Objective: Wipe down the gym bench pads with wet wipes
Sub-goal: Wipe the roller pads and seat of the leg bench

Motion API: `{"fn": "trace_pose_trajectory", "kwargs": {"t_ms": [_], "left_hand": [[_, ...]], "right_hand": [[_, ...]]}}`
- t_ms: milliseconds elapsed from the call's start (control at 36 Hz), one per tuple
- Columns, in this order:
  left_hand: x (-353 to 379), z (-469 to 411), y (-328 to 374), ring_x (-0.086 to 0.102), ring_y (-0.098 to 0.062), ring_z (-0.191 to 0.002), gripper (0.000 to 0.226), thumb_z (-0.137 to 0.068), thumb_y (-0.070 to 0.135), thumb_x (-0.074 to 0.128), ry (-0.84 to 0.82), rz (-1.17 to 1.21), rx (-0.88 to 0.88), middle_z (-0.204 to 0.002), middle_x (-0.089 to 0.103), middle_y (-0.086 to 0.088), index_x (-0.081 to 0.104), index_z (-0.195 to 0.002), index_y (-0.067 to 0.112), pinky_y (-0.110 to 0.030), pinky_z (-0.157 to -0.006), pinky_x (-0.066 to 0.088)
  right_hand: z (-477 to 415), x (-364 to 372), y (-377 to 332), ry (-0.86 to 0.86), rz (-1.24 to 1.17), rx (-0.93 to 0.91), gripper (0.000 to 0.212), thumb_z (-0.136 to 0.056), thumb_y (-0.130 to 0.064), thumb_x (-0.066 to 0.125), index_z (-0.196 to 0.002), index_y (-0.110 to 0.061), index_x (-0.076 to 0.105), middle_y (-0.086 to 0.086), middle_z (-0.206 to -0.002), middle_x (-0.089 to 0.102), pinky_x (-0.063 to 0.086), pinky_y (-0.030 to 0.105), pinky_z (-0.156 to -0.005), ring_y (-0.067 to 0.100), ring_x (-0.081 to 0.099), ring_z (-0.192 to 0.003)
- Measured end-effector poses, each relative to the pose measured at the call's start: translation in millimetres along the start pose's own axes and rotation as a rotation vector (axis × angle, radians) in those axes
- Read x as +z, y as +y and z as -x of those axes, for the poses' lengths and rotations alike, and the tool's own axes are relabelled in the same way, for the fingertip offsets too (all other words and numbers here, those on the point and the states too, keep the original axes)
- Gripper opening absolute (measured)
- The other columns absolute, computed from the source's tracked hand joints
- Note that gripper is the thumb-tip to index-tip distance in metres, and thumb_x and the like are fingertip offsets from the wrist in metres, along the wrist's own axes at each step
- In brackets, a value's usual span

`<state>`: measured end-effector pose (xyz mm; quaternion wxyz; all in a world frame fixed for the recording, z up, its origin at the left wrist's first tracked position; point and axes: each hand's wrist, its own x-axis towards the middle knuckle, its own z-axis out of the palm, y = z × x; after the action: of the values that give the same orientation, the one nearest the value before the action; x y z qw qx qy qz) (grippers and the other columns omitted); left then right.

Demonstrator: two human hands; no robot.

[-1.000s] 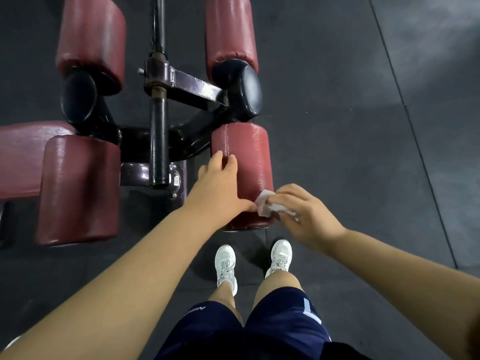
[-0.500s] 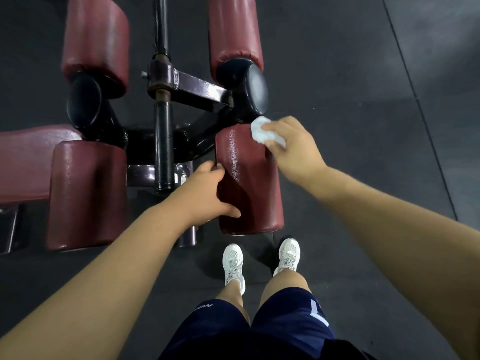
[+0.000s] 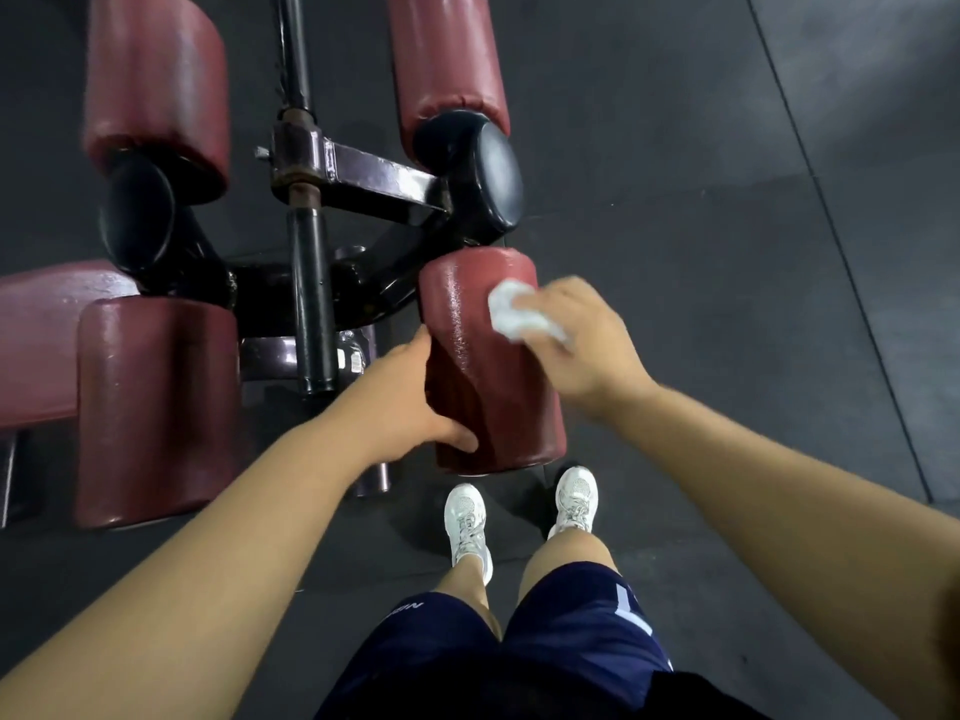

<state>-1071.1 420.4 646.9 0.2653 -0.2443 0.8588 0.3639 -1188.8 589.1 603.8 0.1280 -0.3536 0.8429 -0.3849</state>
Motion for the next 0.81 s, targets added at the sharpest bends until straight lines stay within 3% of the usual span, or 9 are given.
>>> {"fn": "trace_pose_trajectory", "kwargs": {"t_ms": [56,194,278,361,444,583,694,750,806], "left_hand": [[-2,0,-5,0.050,-0.007,-0.112,0.111,-0.046,0.034,0.092,-0.010,0.036,0.011,-0.128,0.051,0.012,0.031,-0.139,0.037,-0.021,-0.091,0.040],[-1,-3,2,0.049,-0.019,-0.119,0.112,-0.039,0.045,0.090,-0.029,0.004,-0.013,-0.132,0.046,0.002,0.035,-0.135,0.023,-0.038,-0.100,0.045],[0,0,16,0.022,-0.017,-0.141,0.130,-0.051,0.053,0.085,0.019,-0.042,0.031,-0.156,0.011,0.000,0.009,-0.151,0.019,-0.029,-0.113,0.024],[5,4,29,0.015,-0.016,-0.144,0.136,-0.054,0.055,0.083,0.073,-0.141,0.053,-0.158,-0.013,0.002,-0.006,-0.151,0.020,-0.031,-0.111,0.023],[7,2,29,0.020,-0.019,-0.143,0.139,-0.052,0.056,0.084,0.079,-0.206,0.057,-0.158,-0.015,0.002,-0.007,-0.150,0.021,-0.034,-0.109,0.028],[-1,0,8,0.013,-0.012,-0.144,0.140,-0.051,0.052,0.086,0.007,-0.086,0.060,-0.158,-0.010,0.011,-0.007,-0.151,0.022,-0.029,-0.112,0.020],[-5,-1,-3,0.015,-0.008,-0.142,0.138,-0.055,0.047,0.086,-0.047,-0.042,0.048,-0.157,-0.004,0.014,-0.011,-0.150,0.021,-0.023,-0.108,0.019],[-5,-3,-2,0.011,-0.010,-0.143,0.140,-0.055,0.045,0.087,-0.057,-0.040,0.049,-0.158,-0.006,0.011,-0.012,-0.150,0.019,-0.021,-0.109,0.016],[-4,-3,0,0.008,-0.013,-0.145,0.139,-0.055,0.043,0.088,-0.047,-0.072,0.061,-0.158,-0.008,0.007,-0.010,-0.151,0.015,-0.024,-0.112,0.015]], "right_hand": [[-29,0,-2,0.048,-0.004,0.014,0.021,-0.083,-0.001,0.057,-0.091,-0.015,0.071,0.004,-0.086,0.054,0.035,0.007,-0.080,0.007,0.044,-0.085],[-55,-5,-5,0.048,-0.053,0.134,0.027,-0.086,-0.002,0.057,-0.104,-0.018,0.069,-0.003,-0.098,0.049,0.031,-0.002,-0.077,0.008,0.048,-0.087],[-32,-4,-3,0.023,-0.019,0.060,0.028,-0.085,-0.003,0.057,-0.110,-0.013,0.067,0.003,-0.099,0.052,0.033,0.003,-0.081,0.013,0.050,-0.090],[10,-1,-1,-0.028,-0.023,0.023,0.027,-0.084,-0.013,0.051,-0.106,-0.015,0.068,0.001,-0.096,0.053,0.038,0.013,-0.082,0.011,0.048,-0.090],[56,-1,-1,-0.049,-0.099,0.042,0.028,-0.082,-0.008,0.058,-0.105,-0.021,0.066,-0.005,-0.100,0.050,0.040,0.016,-0.083,0.014,0.052,-0.091],[87,-7,-7,-0.156,-0.093,-0.031,0.037,-0.081,-0.004,0.059,-0.108,-0.029,0.060,-0.016,-0.104,0.046,0.038,0.015,-0.082,0.012,0.051,-0.093],[56,-2,-11,-0.109,-0.003,-0.142,0.026,-0.085,-0.006,0.056,-0.105,-0.020,0.065,0.000,-0.102,0.052,0.040,0.025,-0.085,0.022,0.051,-0.093],[27,0,-7,-0.052,0.023,-0.097,0.023,-0.086,-0.008,0.054,-0.101,-0.014,0.070,0.006,-0.098,0.054,0.041,0.030,-0.085,0.027,0.053,-0.091],[-4,0,-3,-0.010,0.028,-0.001,0.027,-0.085,-0.005,0.054,-0.107,-0.011,0.069,0.008,-0.098,0.052,0.039,0.025,-0.083,0.028,0.054,-0.092]]}}
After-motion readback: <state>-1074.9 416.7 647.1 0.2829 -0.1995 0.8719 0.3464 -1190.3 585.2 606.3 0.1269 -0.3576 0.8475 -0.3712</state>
